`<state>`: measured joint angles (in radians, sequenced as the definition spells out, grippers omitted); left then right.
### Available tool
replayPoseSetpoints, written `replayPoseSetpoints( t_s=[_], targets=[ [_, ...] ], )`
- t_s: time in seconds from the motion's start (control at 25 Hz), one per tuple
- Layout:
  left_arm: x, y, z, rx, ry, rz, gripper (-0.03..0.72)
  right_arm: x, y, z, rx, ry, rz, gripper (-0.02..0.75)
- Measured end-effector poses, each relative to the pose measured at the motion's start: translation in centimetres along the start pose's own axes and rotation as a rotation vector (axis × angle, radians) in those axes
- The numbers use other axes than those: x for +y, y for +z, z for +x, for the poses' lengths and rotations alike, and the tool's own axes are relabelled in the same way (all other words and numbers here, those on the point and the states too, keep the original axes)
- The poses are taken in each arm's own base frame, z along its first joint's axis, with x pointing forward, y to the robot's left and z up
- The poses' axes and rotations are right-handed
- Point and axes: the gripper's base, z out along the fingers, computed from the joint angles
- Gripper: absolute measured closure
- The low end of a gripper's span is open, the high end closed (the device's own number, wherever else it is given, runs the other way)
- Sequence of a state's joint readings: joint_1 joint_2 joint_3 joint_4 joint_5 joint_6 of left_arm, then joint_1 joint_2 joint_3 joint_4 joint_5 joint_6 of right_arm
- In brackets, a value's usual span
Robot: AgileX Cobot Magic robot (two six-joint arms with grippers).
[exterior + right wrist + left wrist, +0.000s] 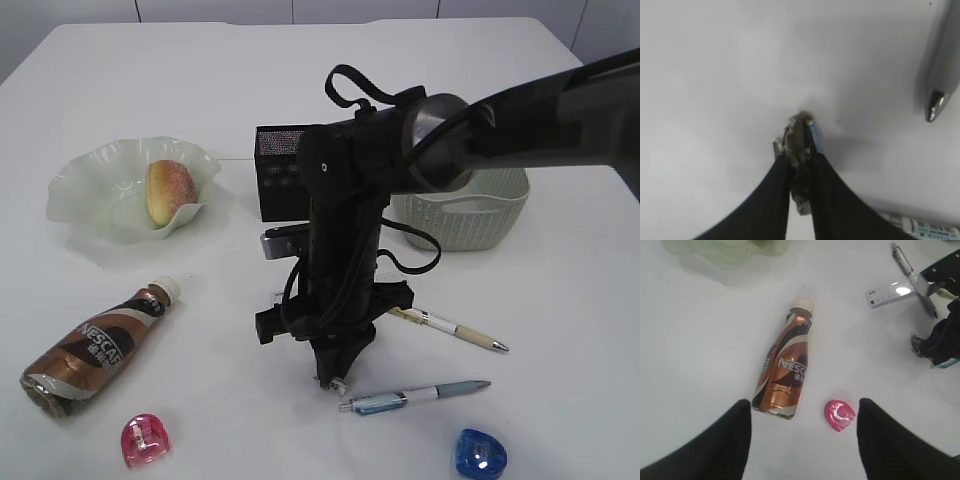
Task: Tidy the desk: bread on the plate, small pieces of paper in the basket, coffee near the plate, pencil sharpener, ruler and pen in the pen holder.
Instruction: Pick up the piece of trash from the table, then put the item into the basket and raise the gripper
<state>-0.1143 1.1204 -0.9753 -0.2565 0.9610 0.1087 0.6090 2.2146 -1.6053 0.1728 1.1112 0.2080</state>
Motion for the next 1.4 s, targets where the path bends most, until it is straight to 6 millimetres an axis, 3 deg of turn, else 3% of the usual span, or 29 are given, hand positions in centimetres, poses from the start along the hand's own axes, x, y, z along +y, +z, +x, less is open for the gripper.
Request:
replayPoseSetpoints(
  t_s=[0.28, 0.52, 0.72, 0.92, 1.08, 1.2, 1.4],
  targets=[
    [0.0, 0.0, 0.0, 0.000, 0.000, 0.000, 0.202, 0.1, -0.5, 0.1, -0.012, -0.019, -0.004, 0.636],
    [0.0, 0.0, 0.0, 0.000, 0.000, 0.000, 0.202, 0.3, -4.7, 0.1, -0.136, -0.034, -0.035, 0.636],
    [0.0, 0.0, 0.0, -0.001, 0.000, 0.000, 0.202, -1.0, -9.0, -1.0, -0.279, -0.034, -0.018, 0.636],
    [0.0, 0.0, 0.0, -0.001, 0.000, 0.000, 0.202, -4.1, -13.1, -2.6, -0.407, 0.029, -0.017, 0.636],
    [0.0, 0.0, 0.0, -0.001, 0.000, 0.000, 0.202, -7.9, -15.7, -3.6, -0.489, 0.100, 0.019, 0.636],
    [0.0, 0.0, 0.0, -0.001, 0.000, 0.000, 0.202, -10.9, -16.6, -3.8, -0.528, 0.176, 0.062, 0.636],
    [0.0, 0.0, 0.0, -0.001, 0.000, 0.000, 0.202, -14.0, -17.1, -4.1, -0.579, 0.241, 0.129, 0.636]
  ],
)
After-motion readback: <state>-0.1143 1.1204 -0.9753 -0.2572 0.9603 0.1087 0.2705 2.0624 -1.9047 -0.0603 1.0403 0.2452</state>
